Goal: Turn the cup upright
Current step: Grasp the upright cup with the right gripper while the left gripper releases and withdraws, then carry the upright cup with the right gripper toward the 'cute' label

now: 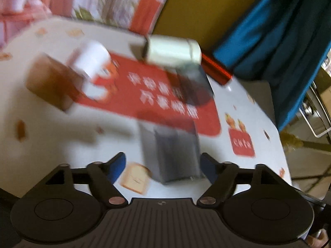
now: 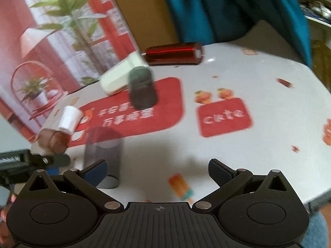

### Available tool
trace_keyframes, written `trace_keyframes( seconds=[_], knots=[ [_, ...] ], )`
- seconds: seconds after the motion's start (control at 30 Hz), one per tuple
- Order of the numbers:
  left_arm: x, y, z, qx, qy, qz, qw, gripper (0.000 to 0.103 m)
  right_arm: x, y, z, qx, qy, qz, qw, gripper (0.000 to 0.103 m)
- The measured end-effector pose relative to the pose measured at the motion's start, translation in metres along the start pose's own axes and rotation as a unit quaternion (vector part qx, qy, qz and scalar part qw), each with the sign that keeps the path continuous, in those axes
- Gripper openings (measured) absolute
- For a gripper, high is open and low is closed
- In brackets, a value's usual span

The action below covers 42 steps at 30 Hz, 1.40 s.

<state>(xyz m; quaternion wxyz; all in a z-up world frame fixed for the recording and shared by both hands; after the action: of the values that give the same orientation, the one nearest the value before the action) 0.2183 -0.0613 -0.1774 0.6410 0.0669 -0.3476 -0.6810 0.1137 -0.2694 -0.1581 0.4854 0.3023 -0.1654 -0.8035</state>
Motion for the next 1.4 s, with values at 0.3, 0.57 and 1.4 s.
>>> trace_keyframes(
  seconds=[0.3, 0.57, 1.4],
  knots=[
    [-0.059, 0.014, 0.055, 0.075, 0.112, -0.013, 0.9908, 0.099, -0.100, 0.006, -0.071, -0.082, 0.062, 0.074, 0.992, 0.101],
    [-0.099, 0.002, 0.070, 0.081, 0.135, 0.018, 0.9873, 0.099, -0.133, -0.006, -0.118, -0.136, 0.027, 0.092, 0.986, 0.066],
    [-0.079, -0.024, 0.054, 0.075, 0.136, -0.029, 0.9874, 0.100, 0.042, -0.007, -0.041, -0.074, -0.048, -0.033, 0.996, 0.064]
  ],
)
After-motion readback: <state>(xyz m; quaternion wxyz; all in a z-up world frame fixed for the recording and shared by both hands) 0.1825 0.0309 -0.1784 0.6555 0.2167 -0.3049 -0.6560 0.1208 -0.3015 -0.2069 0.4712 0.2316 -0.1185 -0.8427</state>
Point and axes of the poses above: each gripper's, at about its wrist camera, not at the fingertips, and z roughly against the way its jaws point, x to its right, y to its top, the point moved 10 cm from there along -z, roughly the way its jaws point
